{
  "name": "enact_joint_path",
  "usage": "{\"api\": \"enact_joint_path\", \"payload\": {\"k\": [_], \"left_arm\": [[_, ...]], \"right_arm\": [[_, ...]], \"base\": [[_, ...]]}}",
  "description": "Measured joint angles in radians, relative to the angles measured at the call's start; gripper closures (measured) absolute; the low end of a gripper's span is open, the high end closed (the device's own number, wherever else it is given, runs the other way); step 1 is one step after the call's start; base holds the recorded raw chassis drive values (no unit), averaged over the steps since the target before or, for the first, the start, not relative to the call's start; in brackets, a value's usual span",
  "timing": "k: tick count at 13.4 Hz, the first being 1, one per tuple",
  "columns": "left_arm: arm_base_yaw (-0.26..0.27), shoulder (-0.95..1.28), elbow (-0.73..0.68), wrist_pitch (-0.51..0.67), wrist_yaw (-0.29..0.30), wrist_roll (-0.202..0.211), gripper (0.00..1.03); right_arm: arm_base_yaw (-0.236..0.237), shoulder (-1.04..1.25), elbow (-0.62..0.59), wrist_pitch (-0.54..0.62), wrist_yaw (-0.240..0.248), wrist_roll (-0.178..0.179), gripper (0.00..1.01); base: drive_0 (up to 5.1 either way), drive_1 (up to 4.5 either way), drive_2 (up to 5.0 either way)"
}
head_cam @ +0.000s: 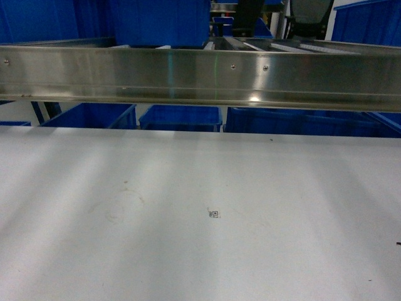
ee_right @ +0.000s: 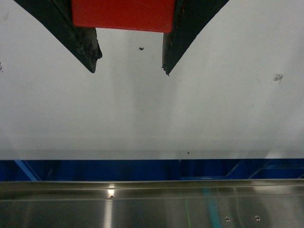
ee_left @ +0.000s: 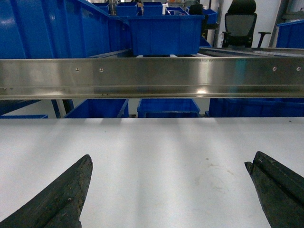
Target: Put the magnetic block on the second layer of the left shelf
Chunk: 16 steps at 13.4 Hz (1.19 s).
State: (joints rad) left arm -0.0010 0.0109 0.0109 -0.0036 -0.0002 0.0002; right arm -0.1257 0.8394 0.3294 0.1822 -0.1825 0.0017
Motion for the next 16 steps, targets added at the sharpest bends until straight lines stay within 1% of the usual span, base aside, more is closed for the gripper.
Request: {"api": "enact_joint_path", "payload": {"k": [1, 2, 3, 5, 8, 13, 16], "left_arm": [[0.0, 0.0, 0.0, 0.0, 0.0, 0.0, 0.05], [0.0, 0.0, 0.0, 0.0, 0.0, 0.0, 0.05], [0.0, 0.0, 0.0, 0.0, 0.0, 0.0, 0.05], [0.0, 0.0, 0.0, 0.0, 0.0, 0.0, 0.05], [0.0, 0.0, 0.0, 0.0, 0.0, 0.0, 0.05], [0.0, 0.0, 0.0, 0.0, 0.0, 0.0, 0.05], [0.0, 0.0, 0.0, 0.0, 0.0, 0.0, 0.05]], "right_arm": [[-0.006, 0.013, -0.005, 0.028, 0.006, -0.04, 0.68], [-0.014, 0.019, -0.018, 0.026, 0.007, -0.071, 0.68], [-0.02, 0.019, -0.023, 0.024, 0.006, -0.082, 0.68], [-0.017, 0.023, -0.024, 0.011, 0.006, -0.098, 0.68], [-0.011, 0.023, -0.026, 0.009, 0.005, -0.108, 0.68], [-0.011, 0.023, -0.026, 0.009, 0.005, -0.108, 0.68], [-0.012, 0.024, -0.027, 0.008, 0.006, -0.108, 0.68]], "base": [[0.0, 0.0, 0.0], [0.0, 0.0, 0.0], [0.0, 0.0, 0.0], [0.0, 0.0, 0.0], [0.0, 0.0, 0.0], [0.0, 0.0, 0.0], [-4.8, 2.58, 2.6]]}}
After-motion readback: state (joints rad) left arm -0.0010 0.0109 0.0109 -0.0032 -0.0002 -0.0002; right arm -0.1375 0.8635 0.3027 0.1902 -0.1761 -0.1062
